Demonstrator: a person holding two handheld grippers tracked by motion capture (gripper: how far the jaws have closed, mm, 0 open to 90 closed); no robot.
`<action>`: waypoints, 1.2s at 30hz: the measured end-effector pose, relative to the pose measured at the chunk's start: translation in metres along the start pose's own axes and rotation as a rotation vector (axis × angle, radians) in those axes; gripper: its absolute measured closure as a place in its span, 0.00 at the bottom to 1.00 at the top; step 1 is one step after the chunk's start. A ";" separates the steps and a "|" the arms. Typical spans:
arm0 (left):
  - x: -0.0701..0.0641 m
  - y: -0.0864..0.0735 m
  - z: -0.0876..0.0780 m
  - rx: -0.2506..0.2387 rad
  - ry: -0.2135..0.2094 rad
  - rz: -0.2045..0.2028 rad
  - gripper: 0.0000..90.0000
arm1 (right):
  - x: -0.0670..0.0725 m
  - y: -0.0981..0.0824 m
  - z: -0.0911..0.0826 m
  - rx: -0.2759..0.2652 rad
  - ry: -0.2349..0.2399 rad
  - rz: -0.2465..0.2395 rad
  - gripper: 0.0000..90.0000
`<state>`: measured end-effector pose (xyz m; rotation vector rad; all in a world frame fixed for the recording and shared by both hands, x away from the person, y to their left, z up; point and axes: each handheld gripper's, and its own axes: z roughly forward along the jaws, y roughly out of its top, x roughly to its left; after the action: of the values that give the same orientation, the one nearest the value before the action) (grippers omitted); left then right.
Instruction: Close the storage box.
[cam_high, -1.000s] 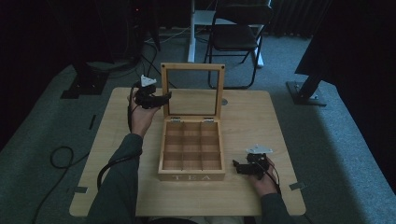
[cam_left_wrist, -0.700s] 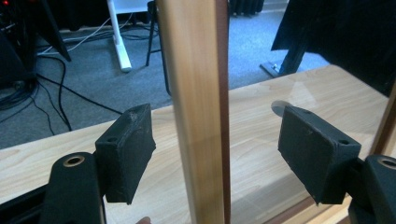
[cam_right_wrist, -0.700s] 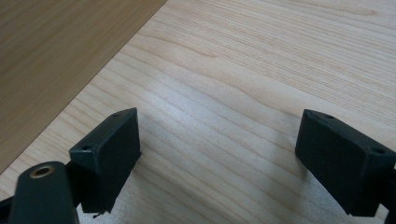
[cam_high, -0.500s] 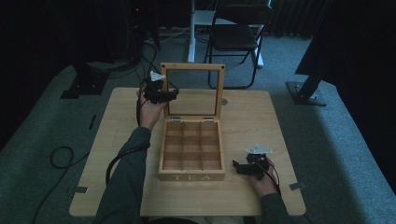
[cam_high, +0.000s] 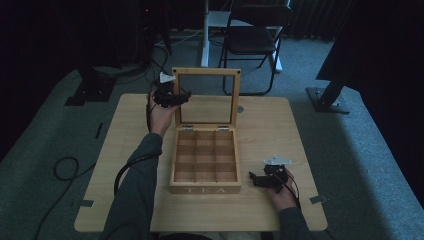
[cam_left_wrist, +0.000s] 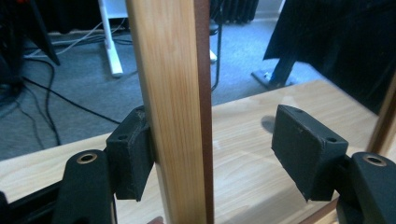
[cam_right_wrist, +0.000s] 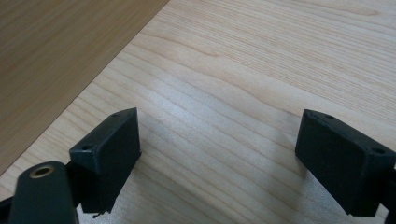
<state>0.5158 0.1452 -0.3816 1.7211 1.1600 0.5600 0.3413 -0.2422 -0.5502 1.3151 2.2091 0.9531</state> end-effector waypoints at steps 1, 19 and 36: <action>0.000 0.000 -0.002 -0.002 -0.001 -0.001 0.36 | 0.000 0.000 0.000 0.000 0.000 0.001 0.15; -0.015 -0.014 -0.036 -0.049 -0.019 0.005 0.39 | 0.000 0.000 0.000 0.001 -0.001 -0.001 0.15; -0.016 -0.024 -0.056 -0.071 -0.110 -0.070 0.37 | 0.000 0.000 0.000 0.000 0.000 0.000 0.15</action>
<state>0.4542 0.1586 -0.3760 1.6238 1.1058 0.4531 0.3413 -0.2422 -0.5502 1.3150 2.2095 0.9524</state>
